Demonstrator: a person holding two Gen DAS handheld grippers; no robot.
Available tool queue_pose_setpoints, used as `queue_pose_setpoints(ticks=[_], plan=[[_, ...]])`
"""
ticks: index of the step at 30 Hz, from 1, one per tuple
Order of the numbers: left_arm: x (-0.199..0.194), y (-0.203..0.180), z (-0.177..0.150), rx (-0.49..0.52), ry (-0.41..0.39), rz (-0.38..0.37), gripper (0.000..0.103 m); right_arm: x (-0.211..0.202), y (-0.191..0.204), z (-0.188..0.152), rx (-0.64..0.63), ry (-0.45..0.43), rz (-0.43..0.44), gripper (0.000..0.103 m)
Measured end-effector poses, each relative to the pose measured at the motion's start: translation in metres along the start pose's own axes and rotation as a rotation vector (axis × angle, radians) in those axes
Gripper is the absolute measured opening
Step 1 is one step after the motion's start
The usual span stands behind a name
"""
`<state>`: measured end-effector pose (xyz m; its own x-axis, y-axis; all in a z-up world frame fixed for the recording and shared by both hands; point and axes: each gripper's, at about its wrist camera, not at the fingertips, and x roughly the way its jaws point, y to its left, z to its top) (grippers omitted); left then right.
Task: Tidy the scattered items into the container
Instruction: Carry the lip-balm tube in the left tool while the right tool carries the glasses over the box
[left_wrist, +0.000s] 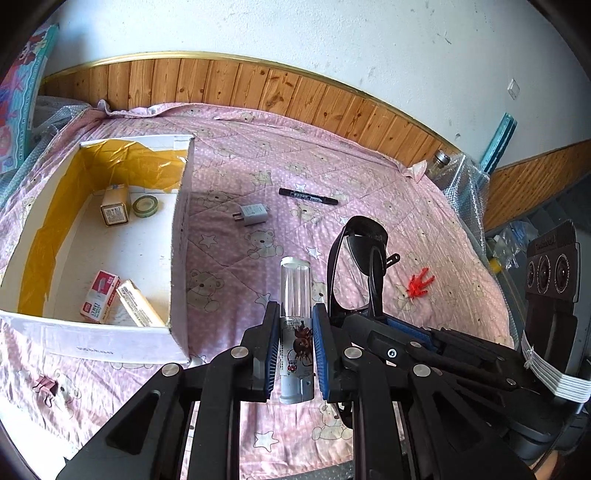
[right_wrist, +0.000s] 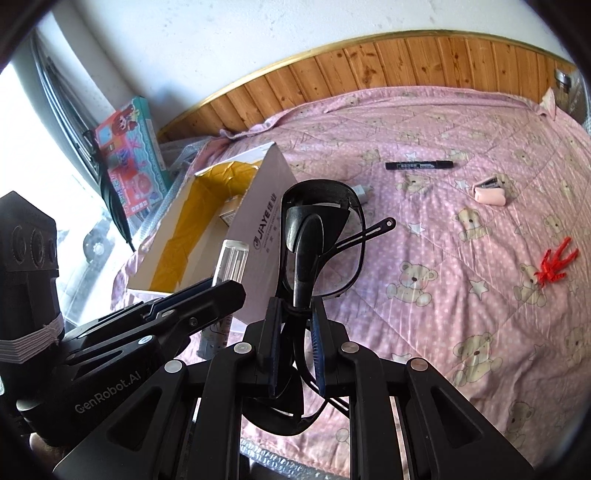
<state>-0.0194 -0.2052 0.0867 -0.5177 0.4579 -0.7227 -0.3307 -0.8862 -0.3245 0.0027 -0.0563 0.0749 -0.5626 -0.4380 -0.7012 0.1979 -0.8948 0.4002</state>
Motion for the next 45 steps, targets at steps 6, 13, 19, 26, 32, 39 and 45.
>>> queue_pose_setpoints(ticks=[6, 13, 19, 26, 32, 39, 45], plan=[[-0.025, 0.029, 0.01, -0.063, -0.06, 0.002, 0.018, -0.004, 0.035, 0.013, -0.067, -0.014, 0.028, 0.016], [-0.045, 0.062, 0.018, -0.124, -0.111, 0.017, 0.018, 0.003, 0.074, 0.026, -0.138, -0.013, 0.059, 0.016], [-0.057, 0.09, 0.028, -0.165, -0.14, 0.03, 0.018, 0.012, 0.098, 0.035, -0.183, -0.006, 0.073, 0.016], [-0.067, 0.113, 0.041, -0.181, -0.17, 0.064, 0.018, 0.026, 0.122, 0.048, -0.225, 0.002, 0.093, 0.016], [-0.067, 0.135, 0.051, -0.206, -0.177, 0.103, 0.018, 0.042, 0.142, 0.058, -0.263, 0.017, 0.106, 0.016], [-0.046, 0.159, 0.055, -0.255, -0.124, 0.144, 0.018, 0.062, 0.156, 0.072, -0.303, 0.029, 0.11, 0.016], [-0.027, 0.172, 0.059, -0.265, -0.089, 0.199, 0.018, 0.083, 0.156, 0.082, -0.313, 0.052, 0.111, 0.016]])
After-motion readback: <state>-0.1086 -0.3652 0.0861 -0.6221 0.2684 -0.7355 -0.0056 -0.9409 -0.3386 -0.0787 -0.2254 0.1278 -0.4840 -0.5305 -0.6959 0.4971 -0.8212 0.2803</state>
